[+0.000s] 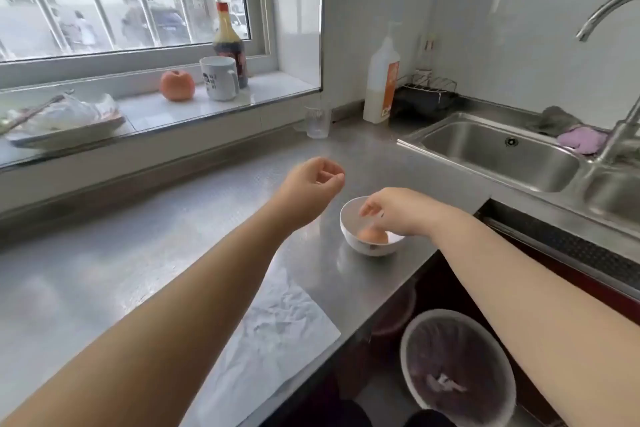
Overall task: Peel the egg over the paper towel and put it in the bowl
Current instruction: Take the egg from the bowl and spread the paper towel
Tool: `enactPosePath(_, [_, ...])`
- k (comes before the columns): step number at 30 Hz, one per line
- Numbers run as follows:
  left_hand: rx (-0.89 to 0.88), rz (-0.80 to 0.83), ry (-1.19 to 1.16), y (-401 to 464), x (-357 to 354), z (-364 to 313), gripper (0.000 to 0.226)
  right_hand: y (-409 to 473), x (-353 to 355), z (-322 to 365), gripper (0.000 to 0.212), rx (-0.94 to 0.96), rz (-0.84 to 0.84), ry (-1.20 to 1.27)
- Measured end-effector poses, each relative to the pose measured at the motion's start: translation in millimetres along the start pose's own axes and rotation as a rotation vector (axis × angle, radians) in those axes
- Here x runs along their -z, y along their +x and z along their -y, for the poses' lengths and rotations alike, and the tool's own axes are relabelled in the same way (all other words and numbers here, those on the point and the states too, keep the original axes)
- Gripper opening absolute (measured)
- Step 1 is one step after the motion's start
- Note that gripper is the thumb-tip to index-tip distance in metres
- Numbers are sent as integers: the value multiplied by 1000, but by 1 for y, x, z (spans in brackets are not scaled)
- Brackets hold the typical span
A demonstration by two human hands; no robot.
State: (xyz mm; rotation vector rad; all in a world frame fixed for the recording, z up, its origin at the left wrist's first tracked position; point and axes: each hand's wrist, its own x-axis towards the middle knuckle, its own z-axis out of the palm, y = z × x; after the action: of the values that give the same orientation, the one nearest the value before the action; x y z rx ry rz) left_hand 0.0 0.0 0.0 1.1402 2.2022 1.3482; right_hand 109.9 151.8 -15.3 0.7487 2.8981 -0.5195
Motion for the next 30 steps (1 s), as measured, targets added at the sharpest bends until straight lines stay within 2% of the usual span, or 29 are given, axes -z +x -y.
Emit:
enactPosePath(3, [15,-17,-32,-29,10,15,16,-4,-13,10,38,-6,52,-149])
enactPosePath(7, [46,-61,-70,-69,21,35,15,2,-20,18,33,-41,61,-209])
enactPosePath(10, [56,-93,-79,-95,27,47,17,6,-21,18,13,-51,58,-213])
enactPosePath(13, [61,-111,-72,-114,31,59,20,8,-23,13,22,-65,57,-159])
enactPosePath(17, [69,-121,-50,-132,35,70,20,-5,-25,15,26,-133,-42,16])
enactPosePath(20, [54,-118,-1,-141,39,74,18,-18,-20,24,19,-177,-282,186])
enactPosePath(22, [24,-127,28,-147,42,76,20,-31,-14,36,29,-89,-419,378])
enactPosePath(24, [-6,-109,52,-153,44,80,27,-50,-20,59,34,24,-421,549])
enactPosePath(27, [-38,-43,79,-163,44,87,48,-76,-58,100,24,152,-261,767])
enactPosePath(30, [-57,-34,117,-170,43,94,63,-85,-105,126,25,131,-253,965])
